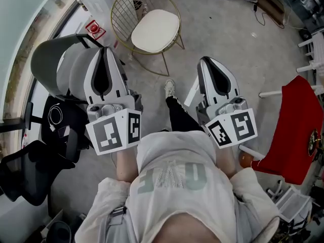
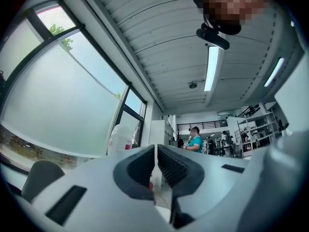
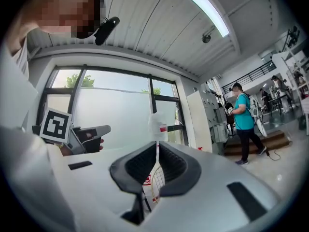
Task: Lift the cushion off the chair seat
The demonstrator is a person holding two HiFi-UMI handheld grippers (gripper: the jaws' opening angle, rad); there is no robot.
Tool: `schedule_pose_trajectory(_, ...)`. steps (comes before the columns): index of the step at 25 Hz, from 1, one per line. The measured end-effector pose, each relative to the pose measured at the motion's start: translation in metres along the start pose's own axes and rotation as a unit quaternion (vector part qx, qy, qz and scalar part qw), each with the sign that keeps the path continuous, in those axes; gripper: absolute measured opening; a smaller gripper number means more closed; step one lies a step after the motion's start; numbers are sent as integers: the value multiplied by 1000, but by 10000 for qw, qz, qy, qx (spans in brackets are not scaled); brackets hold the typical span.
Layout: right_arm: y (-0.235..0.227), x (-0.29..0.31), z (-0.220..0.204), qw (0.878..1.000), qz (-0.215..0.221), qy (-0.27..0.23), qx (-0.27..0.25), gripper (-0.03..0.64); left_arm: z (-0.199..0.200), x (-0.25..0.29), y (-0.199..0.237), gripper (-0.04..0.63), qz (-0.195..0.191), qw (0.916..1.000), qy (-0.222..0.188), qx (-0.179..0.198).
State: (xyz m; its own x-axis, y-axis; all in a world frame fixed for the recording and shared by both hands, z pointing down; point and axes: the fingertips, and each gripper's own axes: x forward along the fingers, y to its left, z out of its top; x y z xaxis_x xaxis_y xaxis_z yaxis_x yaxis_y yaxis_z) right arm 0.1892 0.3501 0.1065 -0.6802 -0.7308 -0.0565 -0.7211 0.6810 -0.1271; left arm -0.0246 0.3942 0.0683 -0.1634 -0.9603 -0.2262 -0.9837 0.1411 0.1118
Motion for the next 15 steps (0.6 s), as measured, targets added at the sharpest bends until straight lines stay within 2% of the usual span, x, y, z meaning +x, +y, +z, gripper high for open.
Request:
schedule_pose_trajectory(7, -44, 104, -5, 9985, 446, -111, -282, 17, -24, 93, 1, 31, -82, 9994, -60, 316)
schedule_pose_trajectory(12, -98, 198, 5, 9987, 492, -115, -108, 17, -24, 188, 3, 31, -343, 9973, -284, 579)
schedule_pose_trajectory(15, -125, 245, 16, 9984, 552, -91, -111, 17, -22, 235, 10, 31, -234, 9968, -393, 657)
